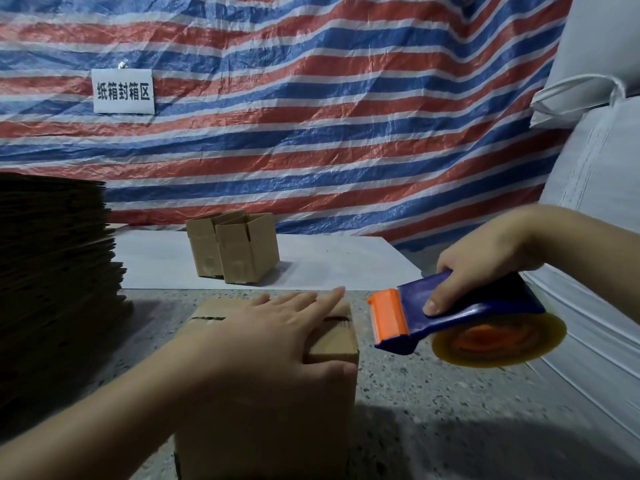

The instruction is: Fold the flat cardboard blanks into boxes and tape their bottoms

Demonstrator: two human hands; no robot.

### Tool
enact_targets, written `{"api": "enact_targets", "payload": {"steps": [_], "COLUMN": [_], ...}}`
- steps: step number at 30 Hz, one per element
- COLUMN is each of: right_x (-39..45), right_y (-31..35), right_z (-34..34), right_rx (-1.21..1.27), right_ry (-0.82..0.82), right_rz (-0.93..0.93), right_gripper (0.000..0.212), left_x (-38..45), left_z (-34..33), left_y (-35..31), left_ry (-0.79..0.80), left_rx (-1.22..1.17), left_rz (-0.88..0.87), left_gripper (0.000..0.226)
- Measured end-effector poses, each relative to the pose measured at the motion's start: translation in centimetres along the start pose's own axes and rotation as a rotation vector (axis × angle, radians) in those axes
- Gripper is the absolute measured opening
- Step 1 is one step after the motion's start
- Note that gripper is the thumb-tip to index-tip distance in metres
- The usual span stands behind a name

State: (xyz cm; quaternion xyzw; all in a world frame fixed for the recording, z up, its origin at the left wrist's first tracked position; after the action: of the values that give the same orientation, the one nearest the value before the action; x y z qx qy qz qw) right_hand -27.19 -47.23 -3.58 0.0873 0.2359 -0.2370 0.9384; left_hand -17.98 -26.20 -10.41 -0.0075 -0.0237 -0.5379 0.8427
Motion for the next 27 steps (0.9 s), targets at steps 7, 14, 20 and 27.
{"api": "enact_targets", "payload": {"steps": [7, 14, 20, 27], "right_x": [0.2, 3.1, 2.8, 3.4], "right_y": [2.0, -1.2, -4.0, -4.3], "right_z": [0.9, -5.8, -9.4, -12.2], "right_rx": [-0.146, -0.446, -0.278, -0.042], "right_ry": [-0.058, 0.064, -0.225, -0.505], "right_rz": [-0.084, -0.211, -0.089, -0.127], "right_gripper": [0.060, 0.057, 0.058, 0.061], "left_x": [0.1, 0.3, 0.7, 1.3], "left_z": [-0.1, -0.3, -0.2, 0.2], "left_y": [-0.1, 0.1, 0.3, -0.6], "left_ry": [0.012, 0.003, 0.003, -0.036], "left_rx": [0.029, 0.050, 0.043, 0.022], "left_rz": [-0.028, -0.026, -0.045, -0.116], "left_gripper": [0.083, 0.085, 0.084, 0.080]}}
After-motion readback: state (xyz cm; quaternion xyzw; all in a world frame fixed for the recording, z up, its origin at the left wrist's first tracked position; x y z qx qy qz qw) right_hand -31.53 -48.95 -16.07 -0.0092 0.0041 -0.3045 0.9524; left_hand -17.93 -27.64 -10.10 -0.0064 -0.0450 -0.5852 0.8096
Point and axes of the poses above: each hand's wrist, its own x-axis towards the middle knuckle, its own z-axis out of the back of the hand, y = z × x, the point moved 6 cm from there along x, towards the middle knuckle, and after that the axes turned 3 degrees about -y, right-handed, at the moved point
